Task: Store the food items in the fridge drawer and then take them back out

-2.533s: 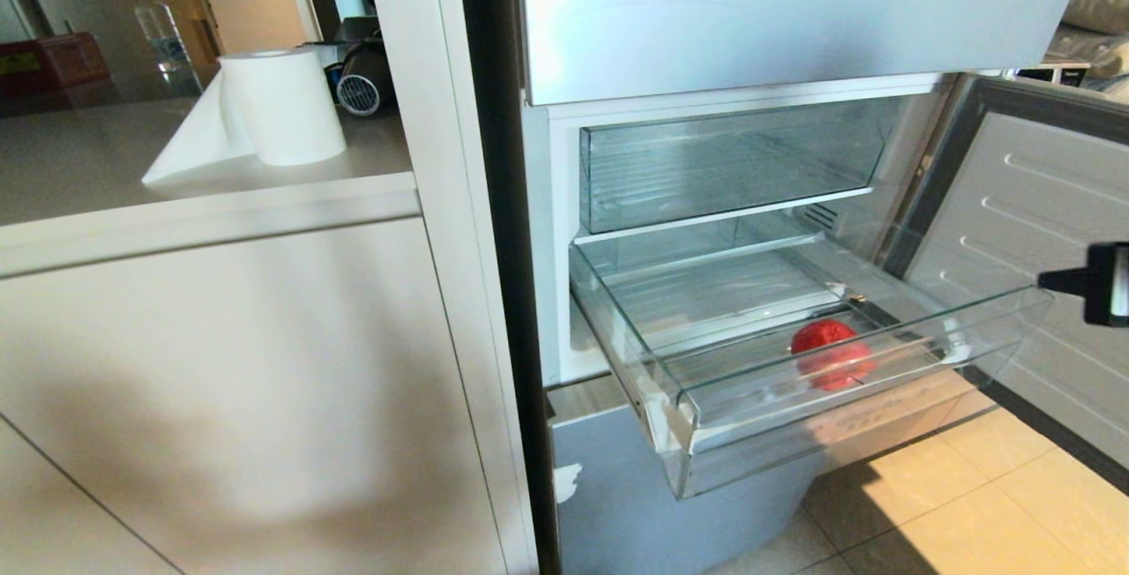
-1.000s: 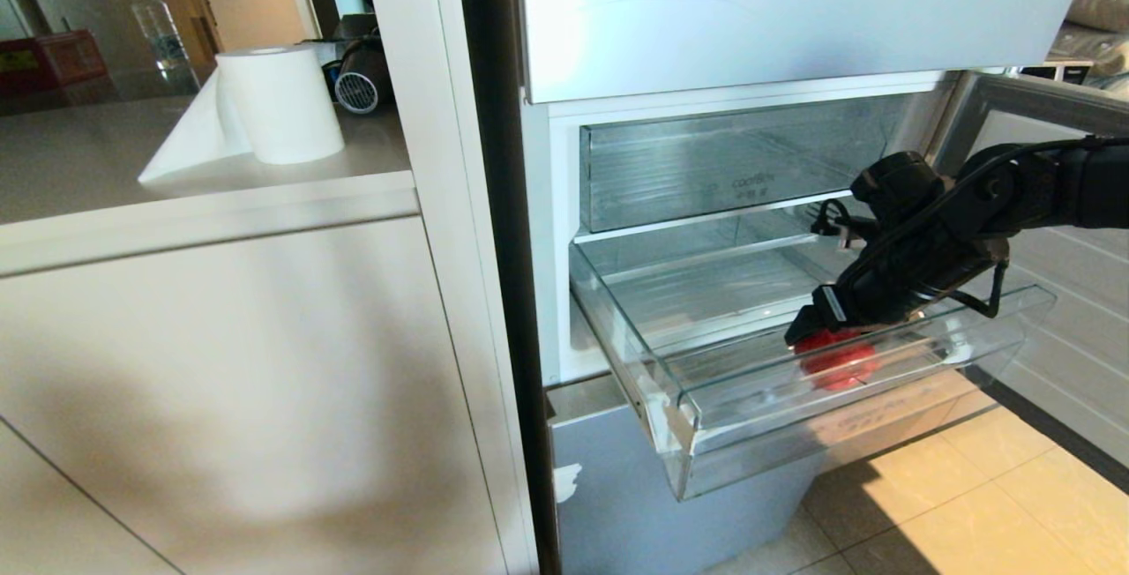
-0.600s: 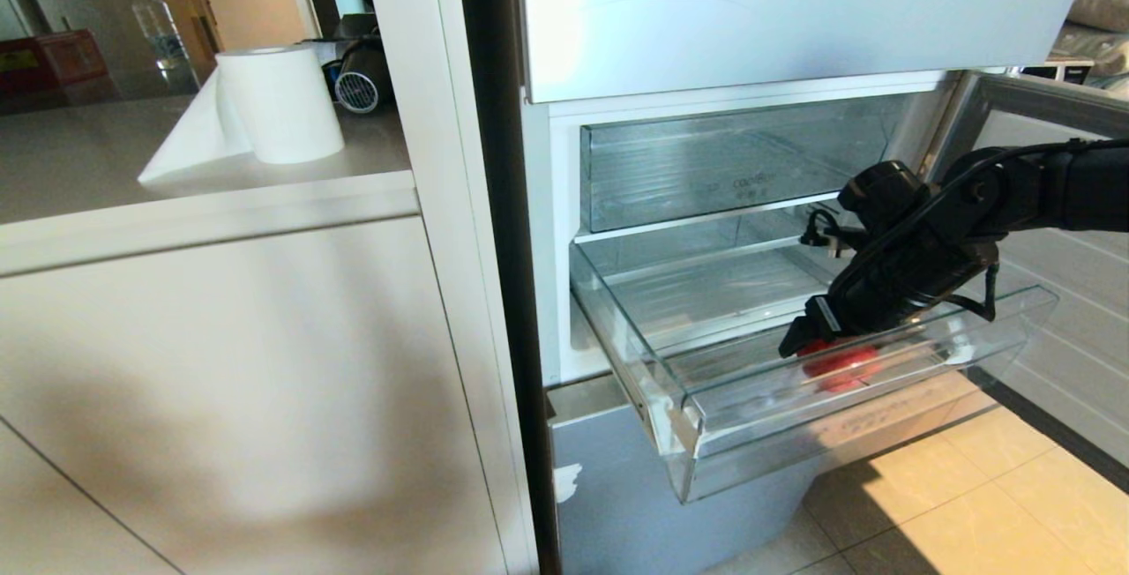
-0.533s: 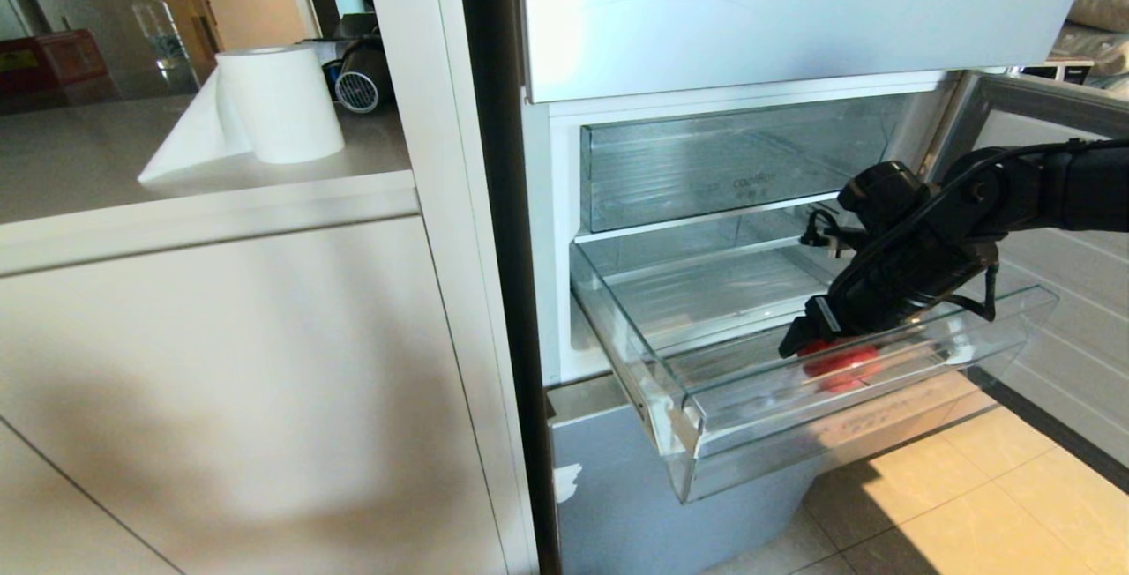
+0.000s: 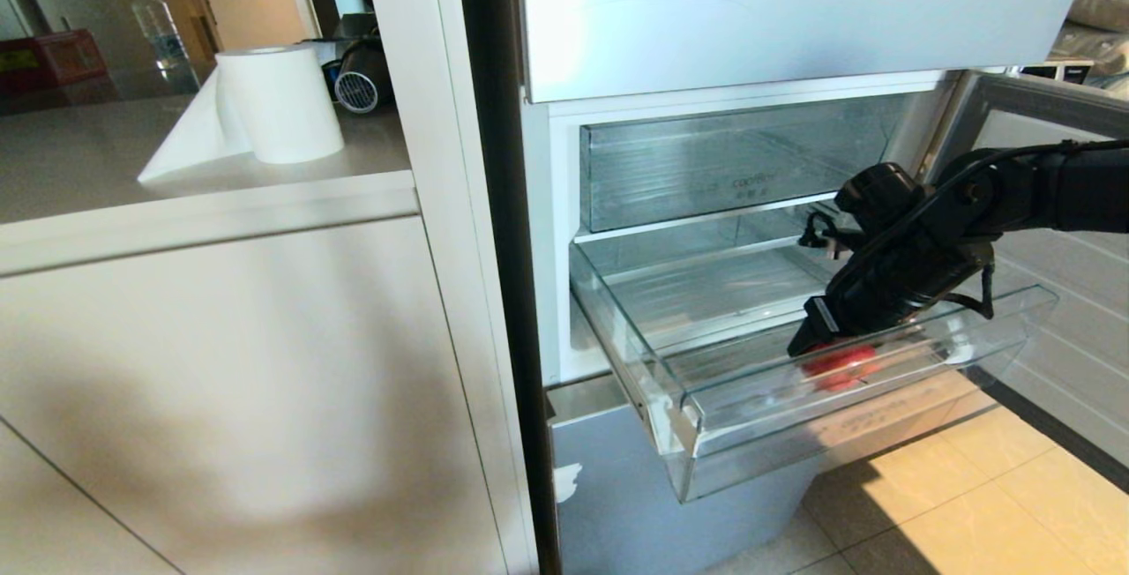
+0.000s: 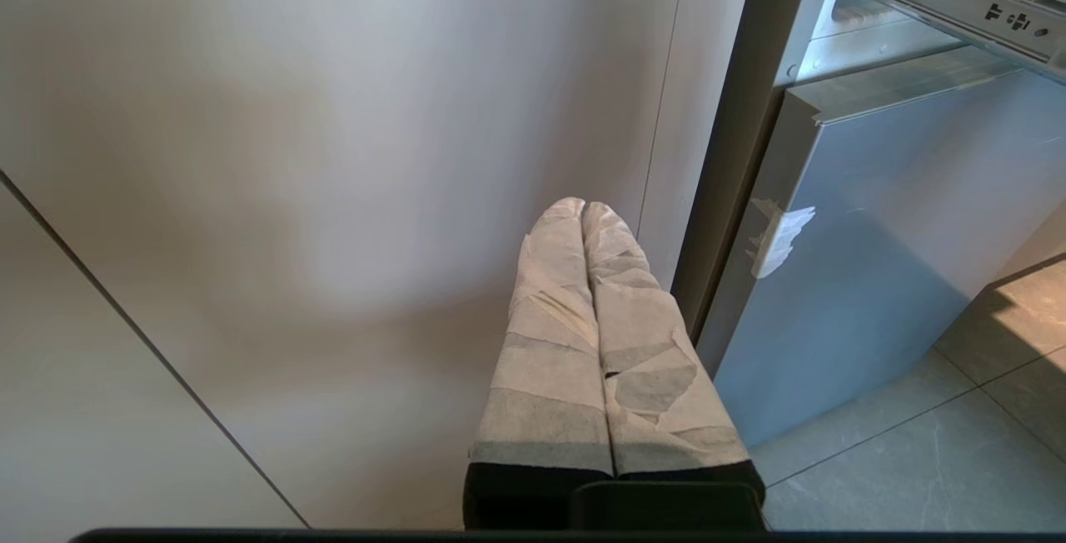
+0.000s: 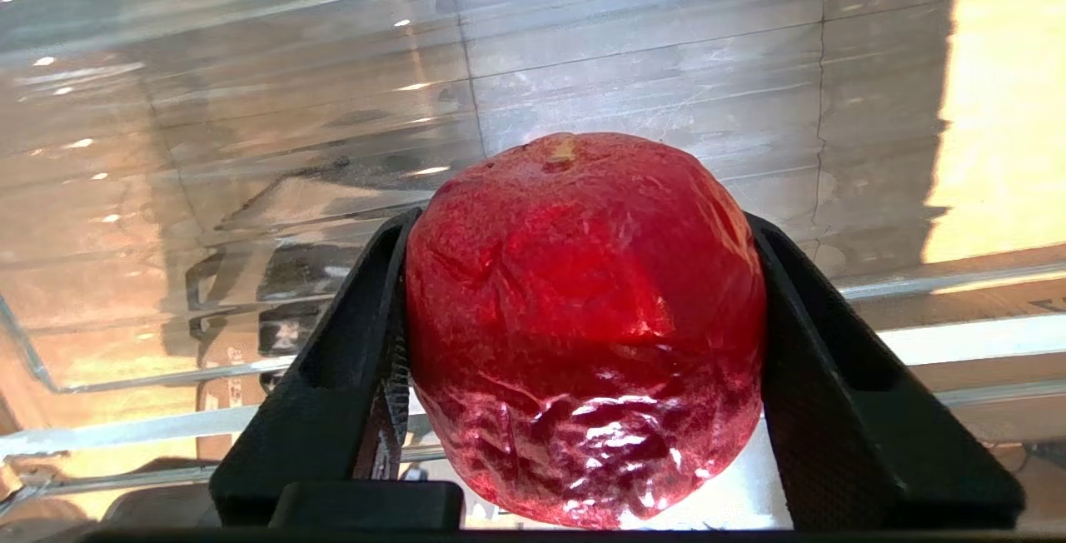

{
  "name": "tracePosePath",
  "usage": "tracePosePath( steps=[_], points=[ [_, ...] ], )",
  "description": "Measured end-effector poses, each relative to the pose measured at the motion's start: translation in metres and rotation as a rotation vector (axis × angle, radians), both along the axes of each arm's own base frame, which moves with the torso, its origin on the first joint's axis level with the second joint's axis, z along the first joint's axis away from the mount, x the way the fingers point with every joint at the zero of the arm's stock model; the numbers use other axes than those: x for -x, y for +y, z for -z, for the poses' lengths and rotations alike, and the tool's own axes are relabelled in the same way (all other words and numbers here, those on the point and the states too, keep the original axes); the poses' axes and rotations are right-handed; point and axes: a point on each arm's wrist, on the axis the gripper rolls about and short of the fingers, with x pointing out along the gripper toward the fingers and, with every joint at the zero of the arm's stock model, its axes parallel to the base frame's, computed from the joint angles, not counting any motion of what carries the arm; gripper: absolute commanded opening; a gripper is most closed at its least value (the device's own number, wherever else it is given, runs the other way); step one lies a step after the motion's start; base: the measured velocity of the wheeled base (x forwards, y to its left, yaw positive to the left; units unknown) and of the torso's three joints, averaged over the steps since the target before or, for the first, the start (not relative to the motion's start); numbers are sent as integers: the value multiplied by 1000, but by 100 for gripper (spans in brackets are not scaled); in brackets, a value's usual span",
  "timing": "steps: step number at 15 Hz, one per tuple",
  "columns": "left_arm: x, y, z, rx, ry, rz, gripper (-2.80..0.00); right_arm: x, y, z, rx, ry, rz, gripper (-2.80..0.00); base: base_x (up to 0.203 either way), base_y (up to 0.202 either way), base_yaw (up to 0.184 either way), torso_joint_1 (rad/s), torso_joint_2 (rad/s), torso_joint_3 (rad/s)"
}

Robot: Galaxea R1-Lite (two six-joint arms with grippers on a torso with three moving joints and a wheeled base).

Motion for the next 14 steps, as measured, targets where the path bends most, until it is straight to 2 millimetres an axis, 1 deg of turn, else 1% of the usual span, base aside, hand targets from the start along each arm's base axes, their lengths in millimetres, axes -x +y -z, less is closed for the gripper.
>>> tracePosePath(
  steps=[2, 4, 6, 7, 10, 12, 14],
  points=[
    [0, 0, 0, 0, 0, 0, -280, 0, 0, -14, -13, -49, 8, -280, 0, 0, 0, 0, 0, 0],
    [0, 0, 0, 0, 0, 0, -280, 7, -1, -36, -25, -117, 7, -280, 0, 0, 0, 0, 0, 0],
    [0, 0, 0, 0, 0, 0, -280, 22, -3, -61, -34, -182, 6, -280, 0, 0, 0, 0, 0, 0],
    [0, 0, 0, 0, 0, 0, -280, 34, -4, -74, -39, -214, 5, -280, 0, 0, 0, 0, 0, 0],
    [0, 0, 0, 0, 0, 0, -280, 79, -11, -111, -53, -304, 2, -280, 0, 0, 0, 0, 0, 0],
    [0, 0, 0, 0, 0, 0, -280, 119, -17, -133, -64, -369, 1, -280, 0, 0, 0, 0, 0, 0],
    [0, 0, 0, 0, 0, 0, -280, 165, -24, -149, -79, -436, 2, -280, 0, 0, 0, 0, 0, 0]
  ],
)
